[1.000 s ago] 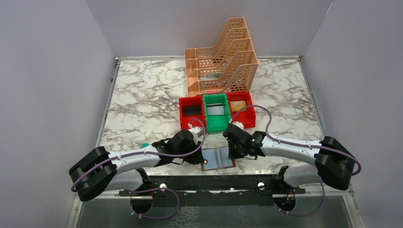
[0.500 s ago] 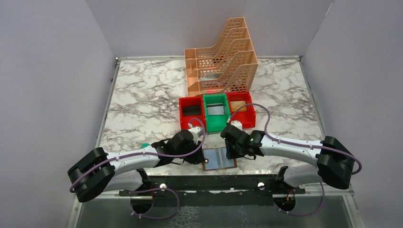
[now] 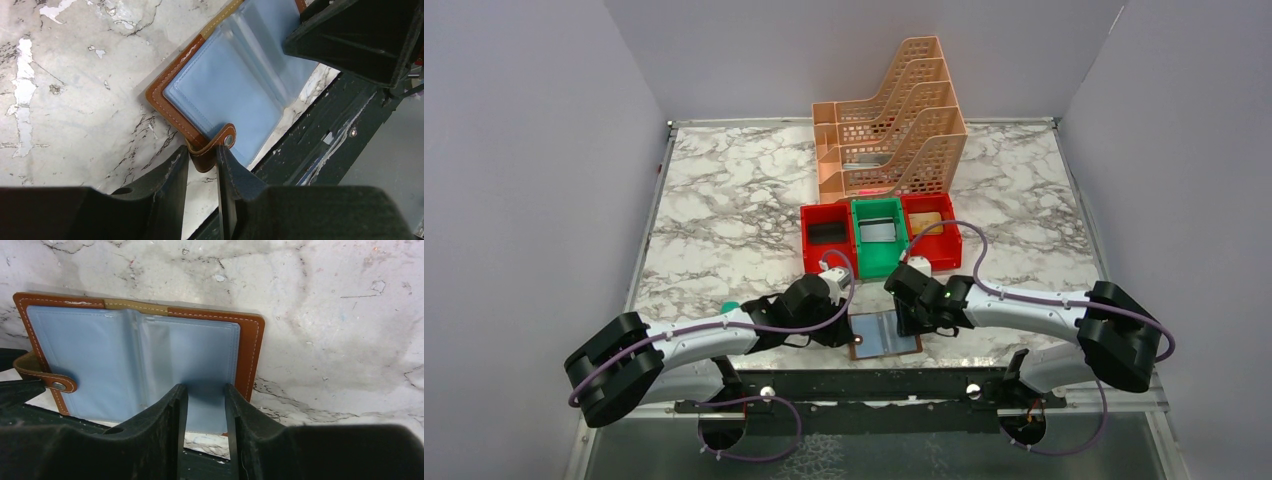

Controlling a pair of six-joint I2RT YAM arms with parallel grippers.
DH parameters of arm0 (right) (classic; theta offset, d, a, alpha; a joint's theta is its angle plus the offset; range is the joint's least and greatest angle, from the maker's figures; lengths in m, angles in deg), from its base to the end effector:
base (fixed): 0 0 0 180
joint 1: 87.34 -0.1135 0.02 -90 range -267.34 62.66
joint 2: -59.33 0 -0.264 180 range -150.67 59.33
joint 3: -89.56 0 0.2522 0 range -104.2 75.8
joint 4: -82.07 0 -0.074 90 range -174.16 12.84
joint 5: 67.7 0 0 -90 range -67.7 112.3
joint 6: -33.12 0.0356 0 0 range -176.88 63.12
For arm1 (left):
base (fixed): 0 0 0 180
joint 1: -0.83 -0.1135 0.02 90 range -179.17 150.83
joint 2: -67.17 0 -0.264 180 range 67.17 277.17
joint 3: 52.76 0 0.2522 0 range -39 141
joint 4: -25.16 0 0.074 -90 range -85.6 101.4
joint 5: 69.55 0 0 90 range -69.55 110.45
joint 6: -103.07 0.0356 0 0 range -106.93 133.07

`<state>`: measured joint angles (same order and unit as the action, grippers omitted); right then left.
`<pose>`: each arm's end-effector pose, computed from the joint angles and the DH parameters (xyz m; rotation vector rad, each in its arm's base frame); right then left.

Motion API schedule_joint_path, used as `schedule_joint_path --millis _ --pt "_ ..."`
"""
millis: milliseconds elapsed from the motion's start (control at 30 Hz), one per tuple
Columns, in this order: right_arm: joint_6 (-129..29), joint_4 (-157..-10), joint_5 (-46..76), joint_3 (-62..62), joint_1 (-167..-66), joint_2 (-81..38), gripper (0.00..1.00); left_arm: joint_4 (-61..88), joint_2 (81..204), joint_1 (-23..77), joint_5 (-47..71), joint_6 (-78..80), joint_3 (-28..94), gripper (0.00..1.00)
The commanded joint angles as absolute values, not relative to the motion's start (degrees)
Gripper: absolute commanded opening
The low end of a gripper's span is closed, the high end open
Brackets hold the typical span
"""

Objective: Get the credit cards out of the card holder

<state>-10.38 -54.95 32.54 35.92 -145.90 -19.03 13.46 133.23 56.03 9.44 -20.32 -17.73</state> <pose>0.1291 0.1991 0.1657 -0.2407 2.7413 0.2804 0.1137 -0.1755 0.1509 0.5803 2.4509 -0.9426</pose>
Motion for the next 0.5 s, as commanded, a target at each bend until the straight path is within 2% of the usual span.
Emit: schedule_joint_path --millis 0,200,367,467 --pt "-9.35 -55.51 32.98 37.30 -146.39 -20.35 0.41 14.86 132.71 56.46 9.33 -20.58 -18.25 0.29" --pt "-8.13 -64.28 28.71 40.23 -146.76 -25.23 0.40 16.43 134.14 56.46 9.63 -20.68 -18.48 0.26" --pt "-9.00 -64.62 28.70 37.99 -147.91 -24.29 0.32 16.84 134.71 56.53 9.91 -20.77 -18.43 0.25" --pt "-9.07 -64.86 29.81 37.00 -148.81 -22.86 0.20 17.06 134.77 56.55 10.29 -20.77 -18.45 0.25"
